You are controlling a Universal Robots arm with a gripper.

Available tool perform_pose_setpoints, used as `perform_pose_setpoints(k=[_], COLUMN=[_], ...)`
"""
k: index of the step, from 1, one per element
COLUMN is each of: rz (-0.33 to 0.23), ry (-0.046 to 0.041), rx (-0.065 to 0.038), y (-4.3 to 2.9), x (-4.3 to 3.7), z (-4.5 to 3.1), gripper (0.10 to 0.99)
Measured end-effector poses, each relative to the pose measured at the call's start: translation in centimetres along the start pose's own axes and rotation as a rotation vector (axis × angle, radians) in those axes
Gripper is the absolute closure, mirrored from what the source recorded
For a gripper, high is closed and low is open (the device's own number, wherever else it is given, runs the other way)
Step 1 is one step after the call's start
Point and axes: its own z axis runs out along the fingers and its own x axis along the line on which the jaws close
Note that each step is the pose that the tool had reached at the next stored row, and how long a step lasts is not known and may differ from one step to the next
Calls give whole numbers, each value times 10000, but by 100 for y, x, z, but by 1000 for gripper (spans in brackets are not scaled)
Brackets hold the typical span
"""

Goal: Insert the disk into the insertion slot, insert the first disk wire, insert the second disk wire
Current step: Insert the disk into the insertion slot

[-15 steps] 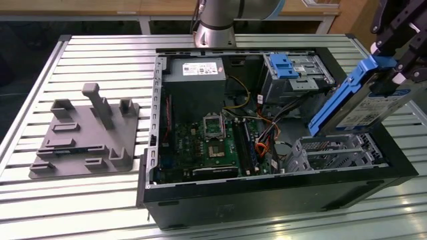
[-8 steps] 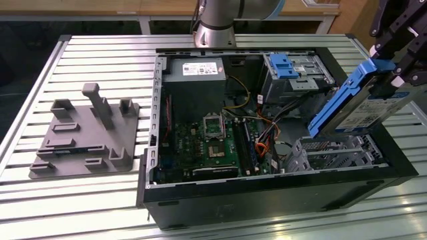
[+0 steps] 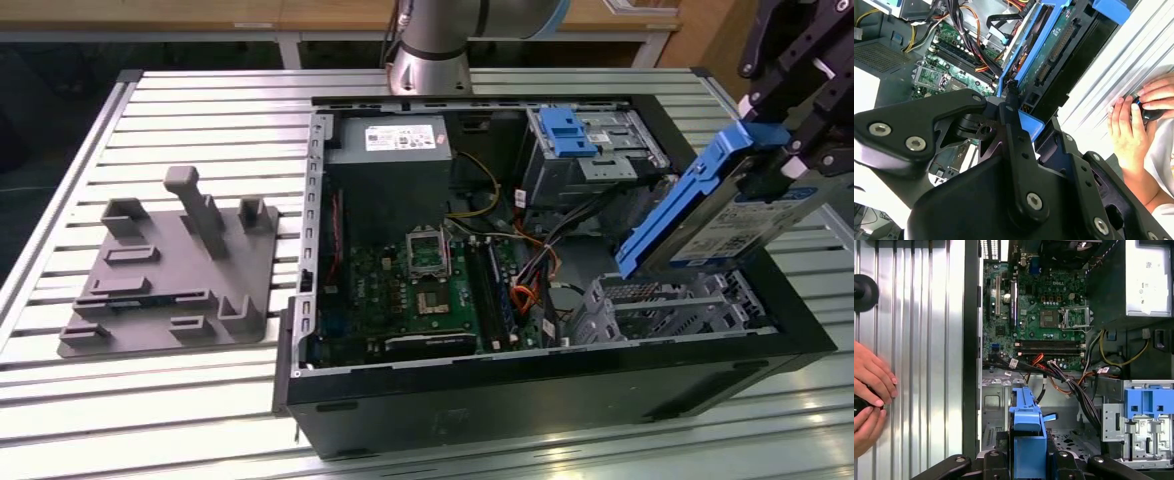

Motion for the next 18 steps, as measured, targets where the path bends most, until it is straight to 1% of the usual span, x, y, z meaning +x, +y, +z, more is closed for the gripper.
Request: perform_pose_setpoints(k=[18], rz=[1], ry=[-1], rx=[-3], y=[-10], x=[5], z=[67], gripper=[722])
